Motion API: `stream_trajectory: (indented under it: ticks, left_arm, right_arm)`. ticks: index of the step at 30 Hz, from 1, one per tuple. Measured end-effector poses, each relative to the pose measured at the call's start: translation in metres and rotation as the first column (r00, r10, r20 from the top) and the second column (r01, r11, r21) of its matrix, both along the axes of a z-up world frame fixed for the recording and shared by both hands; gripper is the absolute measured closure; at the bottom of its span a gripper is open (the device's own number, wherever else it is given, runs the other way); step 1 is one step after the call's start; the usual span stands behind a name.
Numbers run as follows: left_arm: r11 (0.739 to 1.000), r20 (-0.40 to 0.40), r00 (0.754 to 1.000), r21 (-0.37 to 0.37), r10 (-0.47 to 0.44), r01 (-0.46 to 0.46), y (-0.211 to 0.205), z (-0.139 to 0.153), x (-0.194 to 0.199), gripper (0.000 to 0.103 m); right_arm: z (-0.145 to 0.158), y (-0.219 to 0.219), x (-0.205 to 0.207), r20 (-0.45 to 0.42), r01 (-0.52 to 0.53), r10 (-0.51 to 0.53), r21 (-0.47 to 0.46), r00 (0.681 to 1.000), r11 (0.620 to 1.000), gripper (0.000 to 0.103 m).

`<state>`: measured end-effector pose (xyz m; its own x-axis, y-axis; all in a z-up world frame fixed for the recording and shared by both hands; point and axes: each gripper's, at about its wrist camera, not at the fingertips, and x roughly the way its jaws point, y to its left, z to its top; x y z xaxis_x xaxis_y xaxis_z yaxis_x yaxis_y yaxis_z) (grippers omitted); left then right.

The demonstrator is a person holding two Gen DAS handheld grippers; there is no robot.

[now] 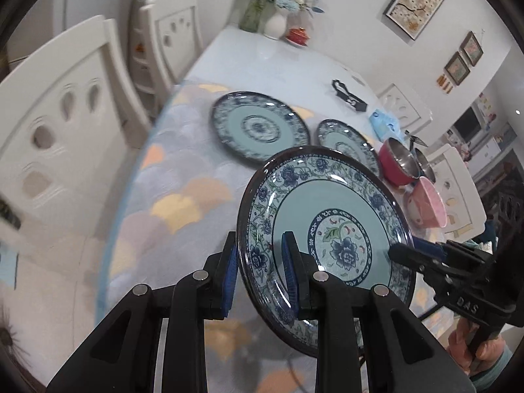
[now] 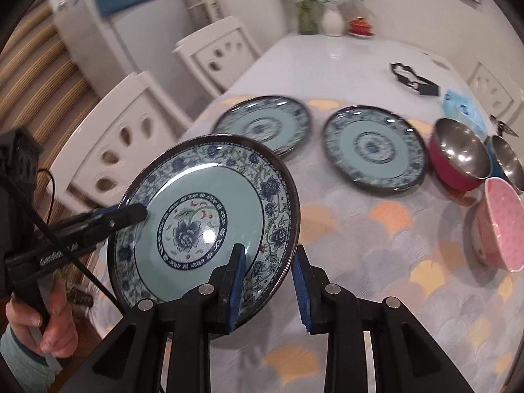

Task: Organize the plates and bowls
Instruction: 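Carry the plate with both tools toward the tablecloth edge by the chairs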

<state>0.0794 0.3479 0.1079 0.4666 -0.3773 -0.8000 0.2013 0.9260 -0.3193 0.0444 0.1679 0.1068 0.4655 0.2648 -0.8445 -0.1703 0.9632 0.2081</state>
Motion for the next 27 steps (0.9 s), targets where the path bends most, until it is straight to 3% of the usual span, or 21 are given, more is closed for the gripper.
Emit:
stream_trajectory:
  ticks: [8, 15, 27]
  left_arm:
    - [0.996, -0.052, 0.996, 0.069, 0.066, -0.063, 0.028, -0.027, -0.029, 0.08]
    - [0.995, -0.106, 0.992, 0.079, 0.072, -0.064, 0.026, -0.055, -0.043, 0.08]
    - [0.993, -0.109, 0.992, 0.103, 0.064, -0.053, 0.02, -0.068, -0.045, 0.08]
  right_arm:
    - [-0.034, 0.034, -0.027, -0.086, -0.109, 0.108, -0.001, 0.99, 0.994, 0.073]
    - [-0.06, 0.027, -0.031, -0.155, -0.1, 0.103, 0.026, 0.982, 0.995, 0.073]
    - [-0.074, 0.026, -0.028, -0.198, -0.082, 0.087, 0.033, 0.976, 0.996, 0.073]
